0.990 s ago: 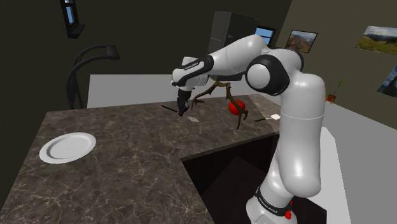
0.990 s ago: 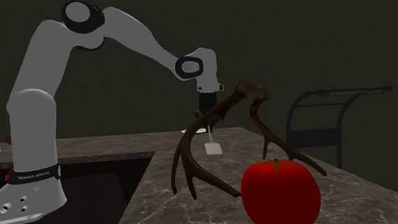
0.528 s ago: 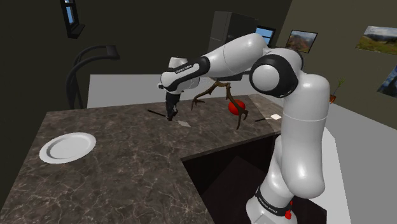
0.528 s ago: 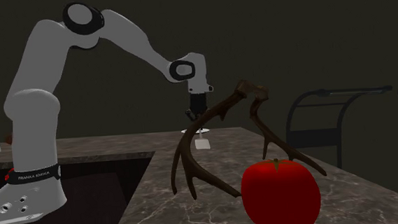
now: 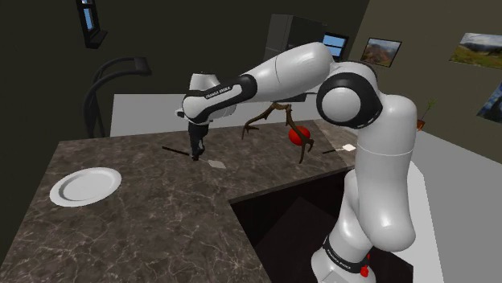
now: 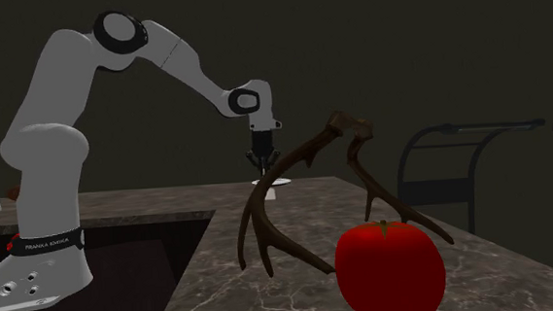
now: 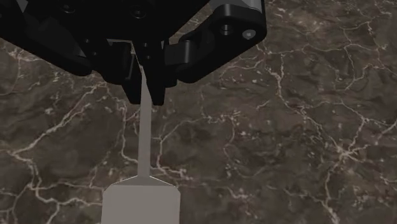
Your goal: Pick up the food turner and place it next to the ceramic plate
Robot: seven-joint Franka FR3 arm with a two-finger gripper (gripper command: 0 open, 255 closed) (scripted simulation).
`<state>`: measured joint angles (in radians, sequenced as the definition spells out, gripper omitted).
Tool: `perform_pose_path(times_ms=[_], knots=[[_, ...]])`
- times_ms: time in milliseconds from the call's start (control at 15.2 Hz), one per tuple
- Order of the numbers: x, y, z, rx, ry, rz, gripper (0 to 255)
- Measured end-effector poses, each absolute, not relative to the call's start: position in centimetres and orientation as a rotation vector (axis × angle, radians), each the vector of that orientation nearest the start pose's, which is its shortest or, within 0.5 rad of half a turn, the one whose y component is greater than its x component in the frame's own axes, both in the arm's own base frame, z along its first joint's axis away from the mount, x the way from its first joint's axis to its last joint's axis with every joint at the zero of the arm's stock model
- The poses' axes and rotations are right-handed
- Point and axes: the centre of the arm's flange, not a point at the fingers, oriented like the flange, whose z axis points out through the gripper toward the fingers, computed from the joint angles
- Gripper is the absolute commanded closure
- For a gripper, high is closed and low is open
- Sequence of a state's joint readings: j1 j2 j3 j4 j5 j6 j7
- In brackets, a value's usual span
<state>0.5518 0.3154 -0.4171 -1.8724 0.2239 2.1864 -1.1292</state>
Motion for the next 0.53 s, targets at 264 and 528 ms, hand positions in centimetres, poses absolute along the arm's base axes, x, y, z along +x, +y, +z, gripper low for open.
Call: perform_pose_path(times_ms=[264, 528], knots=[[61.7, 15.6, 35.9, -2.599, -1.697, -0.086, 255], [61.6, 18.3, 34.9, -2.599, -1.696, -0.086, 255]])
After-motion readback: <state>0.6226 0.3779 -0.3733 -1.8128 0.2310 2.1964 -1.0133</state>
